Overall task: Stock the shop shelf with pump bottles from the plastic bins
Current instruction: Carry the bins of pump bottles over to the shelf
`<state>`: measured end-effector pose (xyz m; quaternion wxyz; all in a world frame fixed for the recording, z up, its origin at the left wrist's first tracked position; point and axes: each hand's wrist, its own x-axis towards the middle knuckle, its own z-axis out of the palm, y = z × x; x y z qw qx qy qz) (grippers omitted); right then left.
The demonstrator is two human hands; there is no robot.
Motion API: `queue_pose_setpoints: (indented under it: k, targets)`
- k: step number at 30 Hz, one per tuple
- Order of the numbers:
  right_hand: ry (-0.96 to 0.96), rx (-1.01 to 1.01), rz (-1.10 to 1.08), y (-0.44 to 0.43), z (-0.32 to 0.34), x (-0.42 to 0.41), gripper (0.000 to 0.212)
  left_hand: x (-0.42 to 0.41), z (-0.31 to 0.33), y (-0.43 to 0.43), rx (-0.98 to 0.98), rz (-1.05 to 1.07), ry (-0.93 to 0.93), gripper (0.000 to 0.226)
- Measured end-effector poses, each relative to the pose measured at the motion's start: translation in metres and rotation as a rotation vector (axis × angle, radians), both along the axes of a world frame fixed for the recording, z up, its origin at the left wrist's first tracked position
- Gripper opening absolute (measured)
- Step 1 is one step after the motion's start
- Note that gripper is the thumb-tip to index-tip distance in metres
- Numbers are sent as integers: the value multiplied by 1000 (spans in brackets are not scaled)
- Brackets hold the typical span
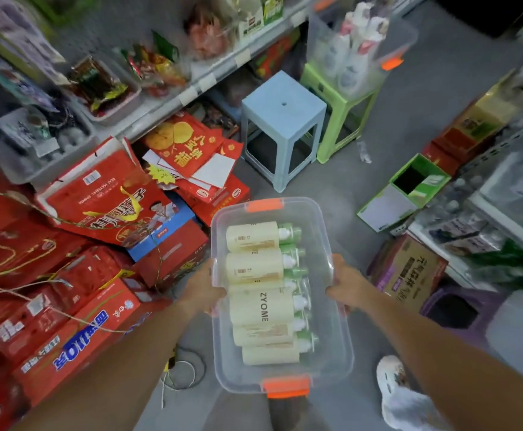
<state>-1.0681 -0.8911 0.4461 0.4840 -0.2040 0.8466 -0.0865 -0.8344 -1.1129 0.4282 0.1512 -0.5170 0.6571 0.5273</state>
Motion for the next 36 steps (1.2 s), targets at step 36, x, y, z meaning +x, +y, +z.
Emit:
queue_pose_setpoints:
  k: [36]
  targets:
    - [9, -42, 352, -410, -3, -563, 68, -489, -21, -285, -61, 535, 129, 79]
